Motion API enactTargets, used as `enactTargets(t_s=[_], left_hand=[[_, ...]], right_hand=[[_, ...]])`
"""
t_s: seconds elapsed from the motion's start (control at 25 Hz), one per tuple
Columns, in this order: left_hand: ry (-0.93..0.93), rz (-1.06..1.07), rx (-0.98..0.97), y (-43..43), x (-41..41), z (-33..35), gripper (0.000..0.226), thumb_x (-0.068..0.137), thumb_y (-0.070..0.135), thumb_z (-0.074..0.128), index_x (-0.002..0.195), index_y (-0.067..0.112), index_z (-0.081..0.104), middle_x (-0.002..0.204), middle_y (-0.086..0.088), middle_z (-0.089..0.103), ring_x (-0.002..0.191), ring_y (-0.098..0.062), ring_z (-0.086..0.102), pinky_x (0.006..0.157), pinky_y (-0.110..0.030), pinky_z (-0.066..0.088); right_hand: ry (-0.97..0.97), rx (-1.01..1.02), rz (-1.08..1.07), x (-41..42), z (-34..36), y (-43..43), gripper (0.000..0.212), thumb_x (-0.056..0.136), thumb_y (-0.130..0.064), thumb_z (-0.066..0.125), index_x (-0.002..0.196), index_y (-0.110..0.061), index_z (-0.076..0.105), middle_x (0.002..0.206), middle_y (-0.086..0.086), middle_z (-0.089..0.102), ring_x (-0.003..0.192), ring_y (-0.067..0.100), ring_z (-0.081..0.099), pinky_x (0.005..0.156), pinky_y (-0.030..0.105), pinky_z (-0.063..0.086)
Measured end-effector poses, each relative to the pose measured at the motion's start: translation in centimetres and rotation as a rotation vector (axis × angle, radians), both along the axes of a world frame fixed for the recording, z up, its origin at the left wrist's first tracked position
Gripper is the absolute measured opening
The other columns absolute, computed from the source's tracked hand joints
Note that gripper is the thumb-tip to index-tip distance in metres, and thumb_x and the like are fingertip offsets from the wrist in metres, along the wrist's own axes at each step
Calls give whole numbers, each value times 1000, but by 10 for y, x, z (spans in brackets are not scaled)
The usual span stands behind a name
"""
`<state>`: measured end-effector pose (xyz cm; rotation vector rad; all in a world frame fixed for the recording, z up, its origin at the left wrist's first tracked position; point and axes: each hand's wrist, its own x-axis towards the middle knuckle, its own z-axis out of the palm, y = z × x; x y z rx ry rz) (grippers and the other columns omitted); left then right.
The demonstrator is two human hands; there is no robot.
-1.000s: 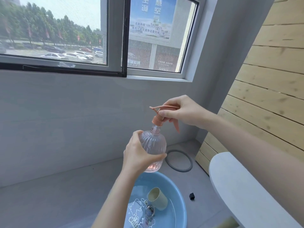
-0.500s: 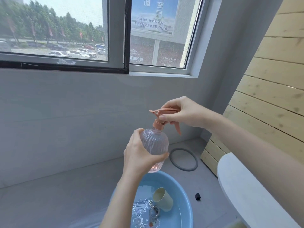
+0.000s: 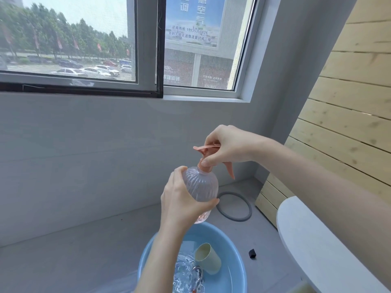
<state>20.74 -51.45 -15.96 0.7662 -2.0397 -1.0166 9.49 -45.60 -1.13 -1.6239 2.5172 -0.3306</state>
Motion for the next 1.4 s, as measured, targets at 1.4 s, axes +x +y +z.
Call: enactTargets(t_s=[1.4], left_hand=[[63,-12,12,4,5,8,91,53,46,86,129,26,40,122,16,44,113,-8,44,85,-21,35]], right_hand=[[-414,-621,141,3,-49,22,41,77,-4,77,112,-14,58,85,-1,71,84,19,70,87,30,56]])
